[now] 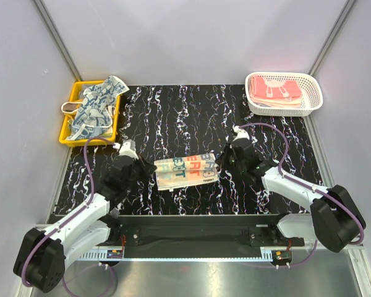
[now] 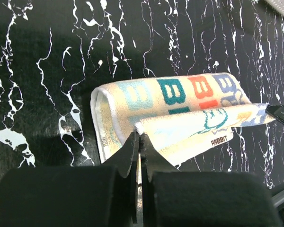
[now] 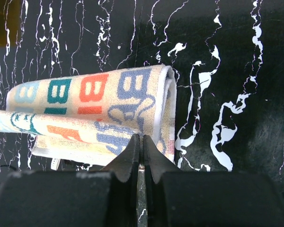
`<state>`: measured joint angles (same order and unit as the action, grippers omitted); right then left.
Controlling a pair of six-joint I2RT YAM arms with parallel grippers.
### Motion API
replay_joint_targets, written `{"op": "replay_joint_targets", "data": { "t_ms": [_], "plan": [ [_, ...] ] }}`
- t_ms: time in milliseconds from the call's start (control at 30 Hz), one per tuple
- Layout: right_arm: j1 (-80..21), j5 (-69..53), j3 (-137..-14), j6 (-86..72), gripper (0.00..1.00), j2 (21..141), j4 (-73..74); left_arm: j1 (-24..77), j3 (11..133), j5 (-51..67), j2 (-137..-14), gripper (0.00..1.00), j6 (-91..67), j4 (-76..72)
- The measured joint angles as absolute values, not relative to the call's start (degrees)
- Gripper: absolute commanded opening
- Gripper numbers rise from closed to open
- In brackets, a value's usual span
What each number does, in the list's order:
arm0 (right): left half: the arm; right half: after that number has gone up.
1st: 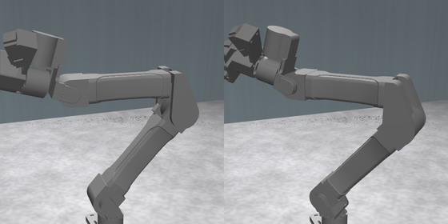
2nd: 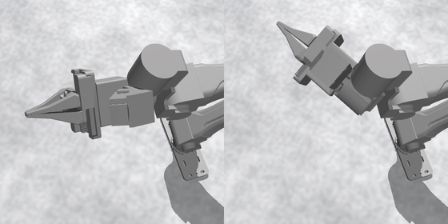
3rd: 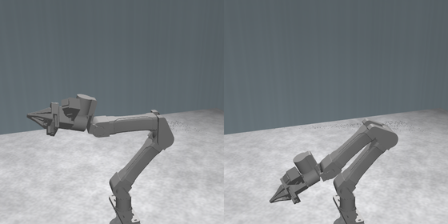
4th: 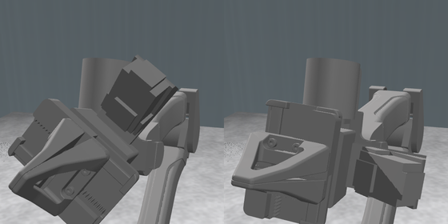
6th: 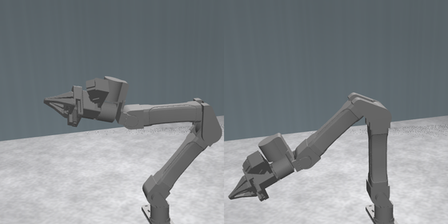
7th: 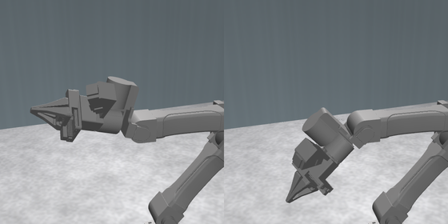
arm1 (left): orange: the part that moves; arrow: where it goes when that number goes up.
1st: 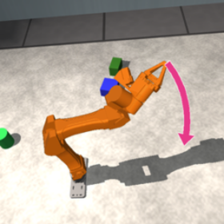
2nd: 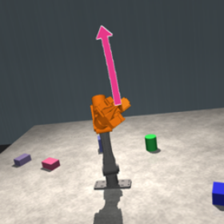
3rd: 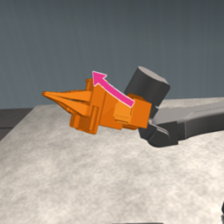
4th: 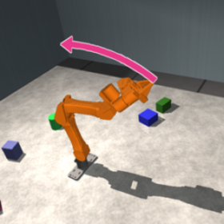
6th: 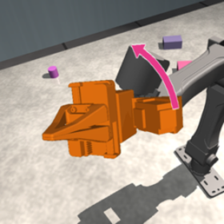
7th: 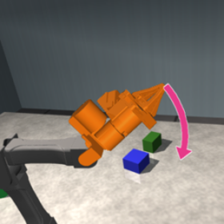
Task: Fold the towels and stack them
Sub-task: Fold the towel
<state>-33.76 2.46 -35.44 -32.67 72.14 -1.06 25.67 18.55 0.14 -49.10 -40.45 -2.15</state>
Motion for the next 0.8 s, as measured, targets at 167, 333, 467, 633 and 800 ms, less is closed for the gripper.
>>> {"op": "replay_joint_targets", "data": {
  "t_ms": [167,333,467,633,800],
  "plan": [
    [-33.8,2.5,-35.4,-32.9,0.05,72.1,-0.5,25.7,16.9,1.5,-48.7,0.00,-42.1,-2.0],
    [-33.8,2.3,-34.6,-33.8,0.05,72.1,-0.6,25.9,14.1,2.9,-48.4,0.00,-44.1,-2.2],
    [-33.8,1.5,-33.3,-34.8,0.06,72.7,-1.3,26.2,11.3,3.9,-48.7,0.00,-45.4,-3.5],
    [-34.0,0.5,-31.6,-36.2,0.24,74.3,-1.9,26.2,10.3,4.6,-50.0,0.12,-46.2,-3.8],
    [-34.0,1.1,-31.0,-36.3,0.38,73.9,-0.7,26.2,10.3,4.8,-48.5,0.29,-46.2,-1.6]
  ]
}}
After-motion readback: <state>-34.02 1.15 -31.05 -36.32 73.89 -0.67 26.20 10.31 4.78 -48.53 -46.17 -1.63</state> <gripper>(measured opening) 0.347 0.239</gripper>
